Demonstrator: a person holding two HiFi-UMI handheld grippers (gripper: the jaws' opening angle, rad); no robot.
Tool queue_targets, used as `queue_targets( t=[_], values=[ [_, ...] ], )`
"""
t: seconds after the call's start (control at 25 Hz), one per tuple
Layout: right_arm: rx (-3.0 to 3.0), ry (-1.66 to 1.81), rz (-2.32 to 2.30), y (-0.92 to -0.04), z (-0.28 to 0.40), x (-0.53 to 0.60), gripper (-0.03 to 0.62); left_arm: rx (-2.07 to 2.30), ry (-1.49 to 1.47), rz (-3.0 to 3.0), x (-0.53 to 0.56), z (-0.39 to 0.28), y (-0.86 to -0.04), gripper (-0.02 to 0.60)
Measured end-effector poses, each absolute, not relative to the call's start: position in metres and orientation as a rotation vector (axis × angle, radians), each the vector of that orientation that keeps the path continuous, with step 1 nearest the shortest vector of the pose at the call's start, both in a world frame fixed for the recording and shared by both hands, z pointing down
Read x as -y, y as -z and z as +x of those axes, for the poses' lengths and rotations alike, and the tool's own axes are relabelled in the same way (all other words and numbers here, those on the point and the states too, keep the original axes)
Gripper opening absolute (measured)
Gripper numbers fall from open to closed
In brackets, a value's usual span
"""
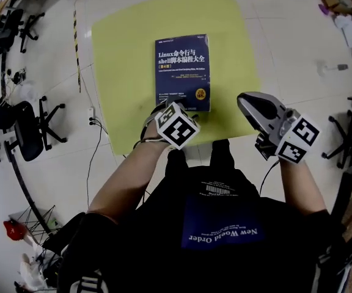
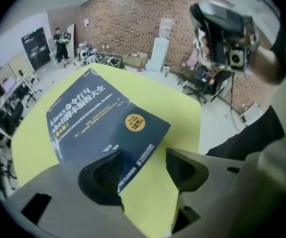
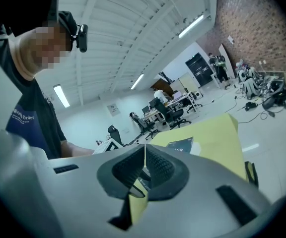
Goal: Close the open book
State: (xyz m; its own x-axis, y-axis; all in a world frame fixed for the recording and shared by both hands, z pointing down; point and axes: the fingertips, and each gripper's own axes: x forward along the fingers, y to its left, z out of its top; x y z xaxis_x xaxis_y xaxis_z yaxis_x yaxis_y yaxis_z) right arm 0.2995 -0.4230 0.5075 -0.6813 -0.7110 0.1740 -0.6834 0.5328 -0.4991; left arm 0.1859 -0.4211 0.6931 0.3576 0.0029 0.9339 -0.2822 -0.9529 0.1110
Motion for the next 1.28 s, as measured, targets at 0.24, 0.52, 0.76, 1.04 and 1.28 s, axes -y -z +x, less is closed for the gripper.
queue_targets(
  t=[0.24, 0.52, 0.76, 1.04, 1.28],
  values=[
    [-2.746, 0.778, -1.241, -0.481, 0.297, 0.433, -0.014, 0.058, -0.974, 2.265, 0.411, 0.208, -0.632, 0.256],
    [-2.782, 0.589, -1.217, -0.407, 0.281, 0.456, -0.014, 0.02, -0.271, 2.392, 0.439, 0.166, -0.467, 0.256],
    [-2.818, 0.394, -1.184, -0.323, 0.246, 0.464, -0.014, 0.272, 0.14, 2.561, 0.47, 0.07, -0.349, 0.255],
    [-2.825, 0.301, -1.154, -0.285, 0.228, 0.464, -0.014, 0.564, 0.408, 2.604, 0.48, -0.001, -0.3, 0.006],
    [-2.861, 0.353, -1.217, -0.309, 0.229, 0.482, -0.015, 0.681, 0.397, 2.628, 0.48, -0.012, -0.311, 0.006]
  ],
)
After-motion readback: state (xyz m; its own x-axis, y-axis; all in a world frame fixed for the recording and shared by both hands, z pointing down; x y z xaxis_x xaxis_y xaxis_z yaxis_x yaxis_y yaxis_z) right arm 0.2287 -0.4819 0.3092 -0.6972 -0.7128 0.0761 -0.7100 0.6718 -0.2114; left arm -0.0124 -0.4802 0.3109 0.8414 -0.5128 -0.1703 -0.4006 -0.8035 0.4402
